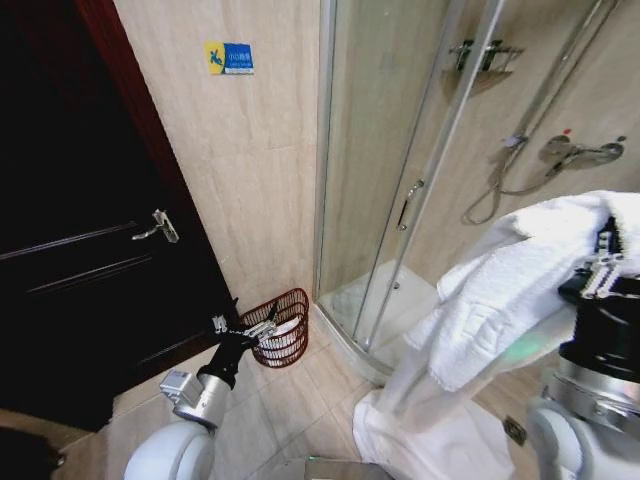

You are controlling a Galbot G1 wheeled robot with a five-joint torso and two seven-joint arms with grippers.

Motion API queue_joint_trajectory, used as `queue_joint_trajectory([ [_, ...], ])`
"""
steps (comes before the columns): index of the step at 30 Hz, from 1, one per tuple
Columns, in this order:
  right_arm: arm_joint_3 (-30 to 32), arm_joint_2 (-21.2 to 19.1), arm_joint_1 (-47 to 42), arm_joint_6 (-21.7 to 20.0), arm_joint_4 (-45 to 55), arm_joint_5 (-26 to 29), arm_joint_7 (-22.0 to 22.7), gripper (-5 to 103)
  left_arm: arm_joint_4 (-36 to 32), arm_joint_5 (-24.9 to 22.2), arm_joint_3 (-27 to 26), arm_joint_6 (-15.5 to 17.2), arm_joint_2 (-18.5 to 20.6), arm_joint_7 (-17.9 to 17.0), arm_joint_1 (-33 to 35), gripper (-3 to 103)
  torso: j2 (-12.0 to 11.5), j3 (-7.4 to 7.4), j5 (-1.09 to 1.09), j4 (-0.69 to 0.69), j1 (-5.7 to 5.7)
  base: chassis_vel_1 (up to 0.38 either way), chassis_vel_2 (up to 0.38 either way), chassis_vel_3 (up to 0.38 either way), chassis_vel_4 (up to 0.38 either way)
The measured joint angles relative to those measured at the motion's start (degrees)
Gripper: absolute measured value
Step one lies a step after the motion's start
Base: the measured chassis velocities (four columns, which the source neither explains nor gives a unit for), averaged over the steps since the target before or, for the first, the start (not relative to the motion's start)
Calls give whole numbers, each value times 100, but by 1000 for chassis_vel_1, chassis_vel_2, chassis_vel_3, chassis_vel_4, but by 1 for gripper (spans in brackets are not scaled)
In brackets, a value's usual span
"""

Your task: Discard the used towel into the hamper.

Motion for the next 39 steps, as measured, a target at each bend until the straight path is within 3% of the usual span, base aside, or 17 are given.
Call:
queue_joint_trajectory([
  [7, -170, -197, 153, -58, 0, 3, -18, 8, 0, 0, 0, 0, 1, 0, 1, 100, 1, -4, -3, -1, -8, 154, -121, -150, 133],
  [21, -463, -605, 437, -113, 0, 146, -245, 8, 0, 0, 0, 0, 0, 0, 0, 100, -106, -57, 0, -1, -52, 12, 50, 63, 17],
  [39, -445, -1516, 1263, -488, 0, 747, -180, 8, 0, 0, 0, 0, 0, 0, 0, 100, -260, -141, -1, -1, -120, 113, 101, 97, 104],
])
